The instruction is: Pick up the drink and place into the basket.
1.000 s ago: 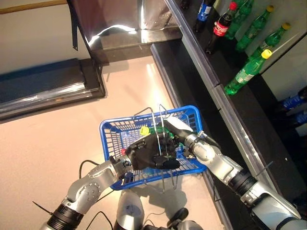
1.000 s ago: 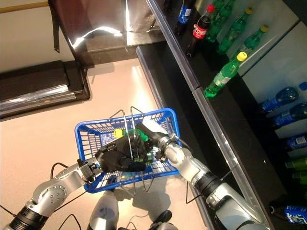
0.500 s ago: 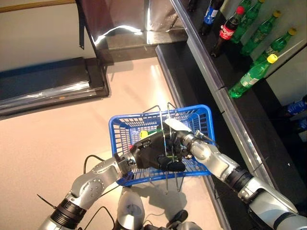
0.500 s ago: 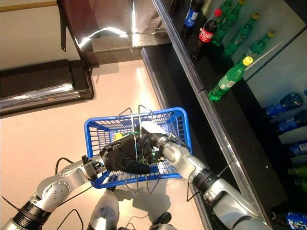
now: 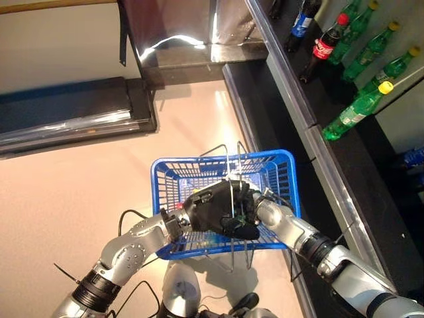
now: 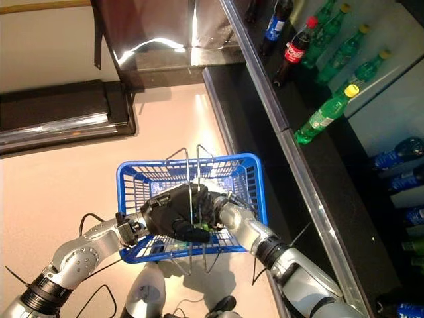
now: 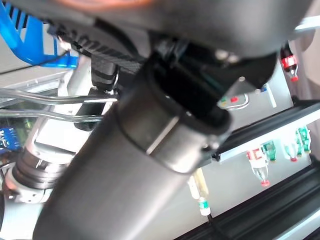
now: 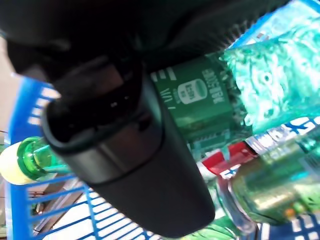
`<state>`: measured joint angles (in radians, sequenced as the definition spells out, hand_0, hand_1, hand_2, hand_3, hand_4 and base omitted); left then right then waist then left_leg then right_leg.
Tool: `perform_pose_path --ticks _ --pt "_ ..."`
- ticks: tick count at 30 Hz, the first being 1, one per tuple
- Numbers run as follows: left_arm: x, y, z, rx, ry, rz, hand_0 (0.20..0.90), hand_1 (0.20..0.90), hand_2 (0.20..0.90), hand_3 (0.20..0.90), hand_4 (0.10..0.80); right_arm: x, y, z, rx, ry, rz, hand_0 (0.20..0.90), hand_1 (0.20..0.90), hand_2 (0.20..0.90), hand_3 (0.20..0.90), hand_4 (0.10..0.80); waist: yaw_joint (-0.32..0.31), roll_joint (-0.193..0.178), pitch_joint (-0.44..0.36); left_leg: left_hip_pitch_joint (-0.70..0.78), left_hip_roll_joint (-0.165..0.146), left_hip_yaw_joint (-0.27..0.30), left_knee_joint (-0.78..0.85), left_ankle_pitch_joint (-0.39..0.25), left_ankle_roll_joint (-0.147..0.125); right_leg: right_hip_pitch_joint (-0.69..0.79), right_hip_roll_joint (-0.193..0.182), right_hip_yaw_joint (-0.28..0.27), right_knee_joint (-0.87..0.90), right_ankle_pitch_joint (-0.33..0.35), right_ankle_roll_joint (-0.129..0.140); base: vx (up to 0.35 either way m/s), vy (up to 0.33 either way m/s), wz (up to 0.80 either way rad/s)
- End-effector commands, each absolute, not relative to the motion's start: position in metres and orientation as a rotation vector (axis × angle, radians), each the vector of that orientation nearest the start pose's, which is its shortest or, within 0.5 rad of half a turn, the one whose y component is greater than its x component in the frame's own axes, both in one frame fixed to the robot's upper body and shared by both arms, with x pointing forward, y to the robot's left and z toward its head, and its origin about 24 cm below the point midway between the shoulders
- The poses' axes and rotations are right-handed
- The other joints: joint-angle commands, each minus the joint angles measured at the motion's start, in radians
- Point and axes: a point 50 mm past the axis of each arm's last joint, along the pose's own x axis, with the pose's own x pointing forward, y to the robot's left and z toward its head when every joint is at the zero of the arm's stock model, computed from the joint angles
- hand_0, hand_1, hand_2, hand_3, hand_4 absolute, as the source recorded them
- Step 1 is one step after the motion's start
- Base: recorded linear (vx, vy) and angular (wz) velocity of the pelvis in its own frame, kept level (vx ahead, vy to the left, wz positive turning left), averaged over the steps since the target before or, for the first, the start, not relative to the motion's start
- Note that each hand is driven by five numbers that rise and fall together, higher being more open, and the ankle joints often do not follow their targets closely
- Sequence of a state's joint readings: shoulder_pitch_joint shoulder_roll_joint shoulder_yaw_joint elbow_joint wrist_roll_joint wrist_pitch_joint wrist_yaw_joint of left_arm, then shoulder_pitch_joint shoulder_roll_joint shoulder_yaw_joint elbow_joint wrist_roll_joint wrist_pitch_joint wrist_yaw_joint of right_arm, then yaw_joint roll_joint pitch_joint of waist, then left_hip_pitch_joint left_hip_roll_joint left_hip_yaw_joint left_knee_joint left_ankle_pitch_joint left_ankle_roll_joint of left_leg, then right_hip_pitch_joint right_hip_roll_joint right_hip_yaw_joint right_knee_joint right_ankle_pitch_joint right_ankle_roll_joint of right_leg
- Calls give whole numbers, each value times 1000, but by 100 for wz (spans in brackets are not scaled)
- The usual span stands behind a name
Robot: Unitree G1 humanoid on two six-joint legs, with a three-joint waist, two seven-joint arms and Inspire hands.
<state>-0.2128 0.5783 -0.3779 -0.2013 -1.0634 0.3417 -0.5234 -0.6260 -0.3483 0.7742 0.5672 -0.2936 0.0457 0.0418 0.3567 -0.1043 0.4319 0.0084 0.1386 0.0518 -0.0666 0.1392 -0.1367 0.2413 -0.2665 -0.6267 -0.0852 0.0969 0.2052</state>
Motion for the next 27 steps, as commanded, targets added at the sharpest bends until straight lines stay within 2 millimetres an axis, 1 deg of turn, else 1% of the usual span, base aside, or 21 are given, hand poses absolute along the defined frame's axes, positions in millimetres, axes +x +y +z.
perform_pose_path --ticks 1,8,9,10,11,12,13,27 --pt "184 44 214 -700 -503 -1804 300 300 300 200 100 327 -52 36 -1090 -63 699 300 300 300 200 100 21 9 -379 -8 -16 -70 -21 -31 17 11 14 31 -2 -28 2 17 0 11" --pt "182 41 216 -699 -505 -1824 300 300 300 200 100 325 -47 30 -1075 -49 701 300 300 300 200 100 28 10 -382 -13 -17 -83 -21 -29 17 12 16 25 -2 -29 0 5 -1 3" --pt "182 41 216 -698 -505 -1827 300 300 300 200 100 325 -47 30 -1073 -50 698 309 309 309 211 111 29 10 -381 -13 -17 -85 -21 -29 17 12 17 23 -2 -29 -1 4 -9 6" --pt "182 41 217 -697 -507 -1827 300 300 300 200 100 324 -46 30 -1070 -50 695 573 573 573 518 418 29 10 -381 -14 -18 -87 -21 -28 17 12 17 24 -2 -29 -1 5 -9 8" --pt "181 41 217 -697 -507 -1829 300 300 300 200 100 324 -45 30 -1068 -51 694 735 735 735 708 608 29 10 -381 -14 -19 -88 -21 -27 17 12 18 24 -2 -29 -2 5 -5 8" --pt "181 40 217 -697 -508 -1829 300 300 300 200 100 324 -45 31 -1068 -53 693 839 839 839 829 729 29 11 -381 -15 -20 -90 -21 -27 18 12 18 24 -2 -28 -2 4 -2 6" --pt "181 40 218 -697 -509 -1830 300 300 300 200 100 324 -44 31 -1067 -53 693 900 900 900 900 800 30 11 -381 -16 -20 -92 -21 -26 18 11 18 24 -2 -28 -2 6 2 4" --pt "182 39 218 -694 -507 -1819 300 300 300 200 100 324 -42 32 -1049 -51 684 900 900 900 900 800 26 12 -383 -19 -19 -88 -21 -23 17 11 19 23 -2 -29 -3 0 0 0"
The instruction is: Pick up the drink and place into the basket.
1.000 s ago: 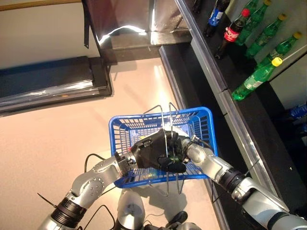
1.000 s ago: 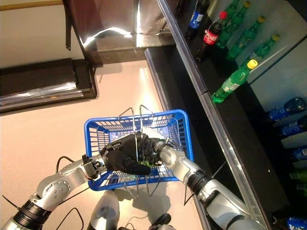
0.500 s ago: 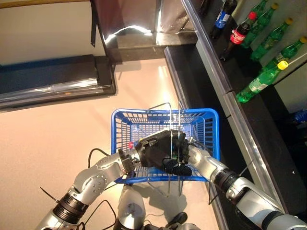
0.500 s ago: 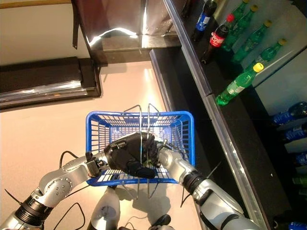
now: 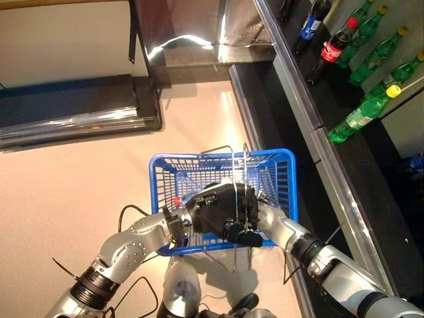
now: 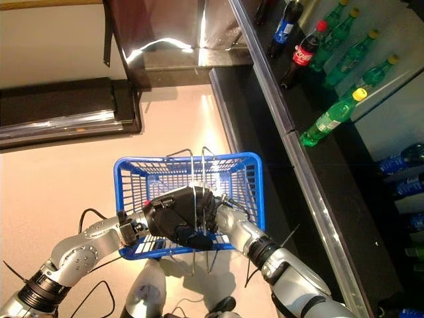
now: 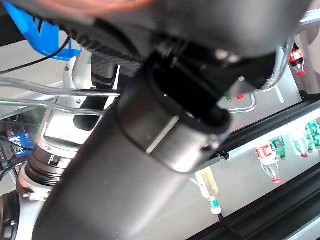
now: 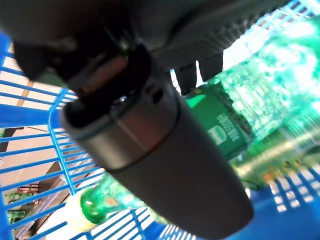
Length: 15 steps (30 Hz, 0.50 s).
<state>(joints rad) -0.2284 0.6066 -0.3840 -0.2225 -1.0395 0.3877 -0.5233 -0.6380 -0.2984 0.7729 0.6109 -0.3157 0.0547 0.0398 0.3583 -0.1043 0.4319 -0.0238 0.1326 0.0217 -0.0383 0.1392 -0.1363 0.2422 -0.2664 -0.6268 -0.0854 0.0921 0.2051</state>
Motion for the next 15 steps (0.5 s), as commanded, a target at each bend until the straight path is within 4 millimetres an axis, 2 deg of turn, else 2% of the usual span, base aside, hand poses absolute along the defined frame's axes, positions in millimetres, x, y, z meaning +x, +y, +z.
perform_pose_path --ticks 1,11,15 --pt "182 39 218 -695 -507 -1816 300 300 300 200 100 324 -42 31 -1047 -49 684 900 900 900 900 800 23 12 -382 14 -13 -57 -49 -23 16 9 19 24 -2 -23 -2 0 0 0" --pt "185 40 217 -703 -508 -1769 300 300 300 200 100 322 -44 31 -1004 -51 660 900 900 900 900 800 9 16 -383 22 -10 -37 -49 -28 17 7 15 29 -2 -21 -1 0 0 0" --pt "190 43 215 -716 -504 -1691 300 300 300 200 100 322 -48 35 -955 -61 628 900 900 900 900 800 -4 16 -384 30 -8 -21 -49 -30 18 6 14 37 -2 -19 1 -2 5 -1"
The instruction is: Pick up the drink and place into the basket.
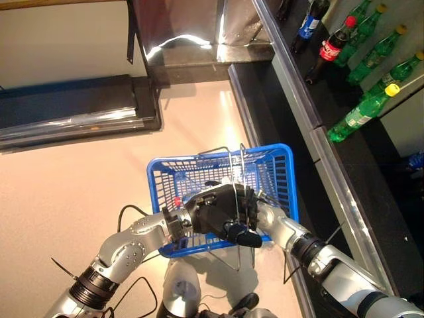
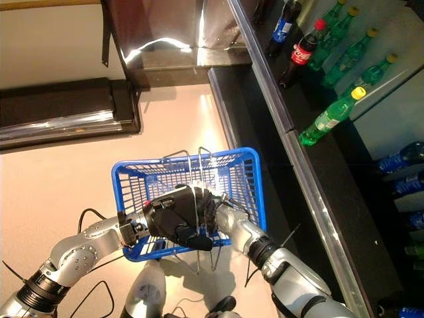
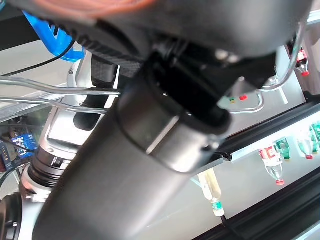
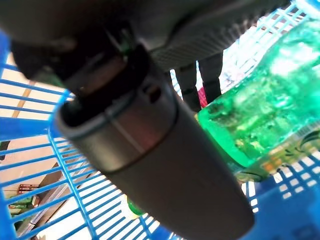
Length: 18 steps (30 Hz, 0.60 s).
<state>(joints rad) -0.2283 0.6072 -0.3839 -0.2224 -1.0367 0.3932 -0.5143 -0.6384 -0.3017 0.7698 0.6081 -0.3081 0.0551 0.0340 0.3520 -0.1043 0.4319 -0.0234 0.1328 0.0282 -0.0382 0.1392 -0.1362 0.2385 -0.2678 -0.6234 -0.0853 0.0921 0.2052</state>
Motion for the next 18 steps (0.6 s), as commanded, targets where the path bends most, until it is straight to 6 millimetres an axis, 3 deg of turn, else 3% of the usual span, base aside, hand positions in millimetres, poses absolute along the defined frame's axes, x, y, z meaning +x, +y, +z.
perform_pose_path --ticks 1,18 --pt "192 44 214 -721 -506 -1668 300 300 300 200 100 321 -49 36 -948 -65 624 900 900 900 900 800 -3 17 -385 31 -8 -20 -49 -31 18 8 15 35 -2 -18 1 -6 18 -5" --pt "208 67 206 -712 -556 -1444 300 300 300 200 100 320 -73 63 -900 -149 524 900 900 900 900 800 -65 44 -376 62 9 58 -49 -34 16 4 -4 49 -2 -8 10 -18 24 -5"
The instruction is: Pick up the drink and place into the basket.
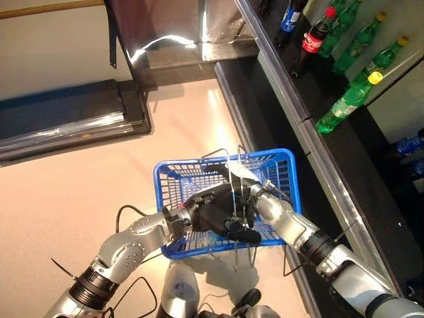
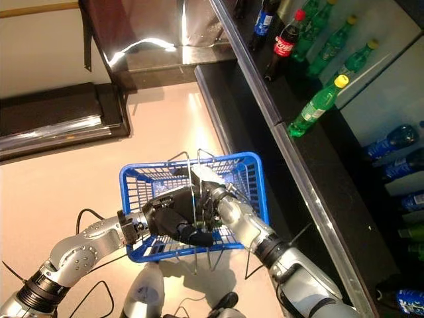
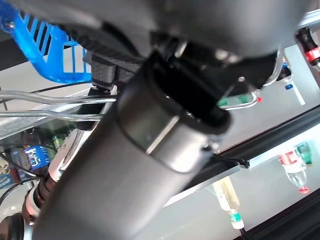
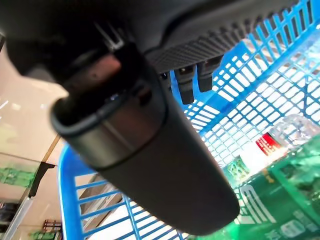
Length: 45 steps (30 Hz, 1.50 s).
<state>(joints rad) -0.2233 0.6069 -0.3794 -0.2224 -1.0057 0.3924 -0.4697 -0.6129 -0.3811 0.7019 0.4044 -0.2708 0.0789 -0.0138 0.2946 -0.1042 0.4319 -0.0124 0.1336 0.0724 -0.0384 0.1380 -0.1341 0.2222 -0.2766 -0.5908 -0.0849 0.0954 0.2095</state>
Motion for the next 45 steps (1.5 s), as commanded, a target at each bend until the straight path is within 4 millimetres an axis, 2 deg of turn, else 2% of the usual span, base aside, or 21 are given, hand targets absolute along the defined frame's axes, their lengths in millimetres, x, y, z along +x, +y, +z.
perform_pose_path --ticks 1,8,13,20,30,39,45 --pt "208 68 206 -713 -556 -1439 300 300 300 200 100 320 -74 63 -898 -152 521 900 900 900 900 800 -8 45 -376 52 8 15 -49 -33 14 20 4 16 -2 -11 6 -7 14 -3" --pt "216 82 201 -704 -574 -1308 300 300 300 200 100 316 -86 69 -853 -174 474 900 900 900 900 800 -25 49 -372 62 12 33 -49 -37 14 16 2 25 -2 -9 8 -3 7 -8" --pt "225 106 198 -700 -610 -1130 300 300 300 200 100 309 -101 72 -825 -179 451 900 900 900 900 800 -49 57 -372 72 19 61 -49 -39 12 5 -4 42 -2 -5 11 -8 18 -9" --pt "229 128 193 -720 -640 -970 300 300 300 200 100 299 -117 81 -803 -210 431 900 900 900 900 800 -74 68 -365 86 26 88 -49 -43 11 -5 -12 52 -2 0 13 -6 13 -6" --pt "229 138 192 -709 -680 -860 300 300 300 200 100 284 -128 93 -757 -281 413 900 900 900 900 800 -106 75 -355 97 27 102 -49 -51 13 -14 -17 68 -2 5 18 -21 -3 -5" --pt "235 158 186 -701 -679 -654 300 300 300 200 100 269 -132 106 -695 -355 386 900 900 900 900 800 -139 79 -357 106 31 127 -49 -57 12 -28 -20 90 -2 8 22 -5 -1 -1" --pt "239 176 173 -671 -645 -500 300 300 300 200 100 262 -145 100 -634 -326 325 900 900 900 900 800 -165 83 -362 114 37 145 -49 -59 10 -37 -22 103 -2 13 23 -9 -4 -11"
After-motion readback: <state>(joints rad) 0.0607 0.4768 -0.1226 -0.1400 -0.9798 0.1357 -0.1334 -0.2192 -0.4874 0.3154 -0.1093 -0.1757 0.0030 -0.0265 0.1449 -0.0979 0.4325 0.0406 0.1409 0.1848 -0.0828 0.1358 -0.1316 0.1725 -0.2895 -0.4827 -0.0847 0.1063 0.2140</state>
